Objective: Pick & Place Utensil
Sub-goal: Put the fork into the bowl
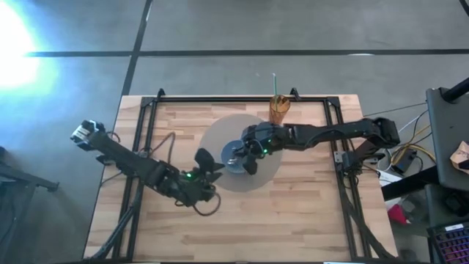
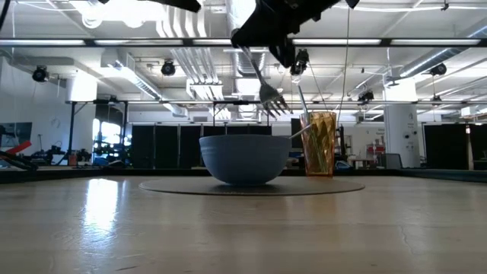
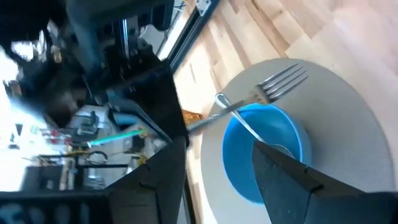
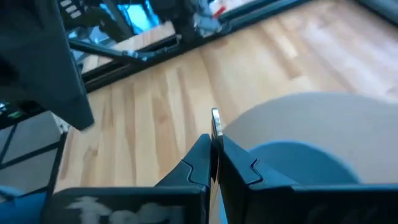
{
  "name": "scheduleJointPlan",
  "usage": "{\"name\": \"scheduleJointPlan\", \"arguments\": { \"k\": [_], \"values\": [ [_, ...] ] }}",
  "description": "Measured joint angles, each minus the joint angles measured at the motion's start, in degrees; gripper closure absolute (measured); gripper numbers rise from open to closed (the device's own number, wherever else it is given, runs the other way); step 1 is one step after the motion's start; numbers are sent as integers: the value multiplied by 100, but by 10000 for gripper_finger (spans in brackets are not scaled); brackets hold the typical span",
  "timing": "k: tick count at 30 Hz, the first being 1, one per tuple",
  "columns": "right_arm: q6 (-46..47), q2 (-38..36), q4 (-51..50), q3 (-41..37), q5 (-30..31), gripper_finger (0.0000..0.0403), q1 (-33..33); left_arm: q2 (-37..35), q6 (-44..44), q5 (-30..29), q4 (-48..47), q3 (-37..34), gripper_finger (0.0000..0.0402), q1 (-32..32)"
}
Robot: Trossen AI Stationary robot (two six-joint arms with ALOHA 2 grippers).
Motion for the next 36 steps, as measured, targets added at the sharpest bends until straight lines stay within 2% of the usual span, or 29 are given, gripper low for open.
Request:
{"name": "scheduleJointPlan", "arguments": {
  "k": [8, 10, 13, 17, 28, 32, 36],
  "values": [
    [-422, -532, -11, 0, 76, 390, -243, -804, -1049, 89, -312, -265, 213, 60],
    [-581, -648, 5, 0, 81, 390, -331, -1003, -1344, 317, -310, -459, 213, 120],
    [-794, -804, 149, 2, 81, 390, -479, -1271, -1738, 955, -92, -840, 213, 280],
    [-1103, -910, 493, 2, 79, 390, -732, -1530, -1873, 1429, 817, -1502, 213, 489],
    [-918, -741, 1064, 2, 80, 390, -1509, -1871, -2036, 1440, 3743, -2961, 213, 674],
    [-522, -572, 1135, 2, 70, 390, -1694, -1875, -2273, 1443, 4318, -3270, 213, 678],
    [-197, -346, 1118, 2, -28, 390, -1780, -1875, -2466, 1443, 4391, -3412, 213, 680]
  ]
}}
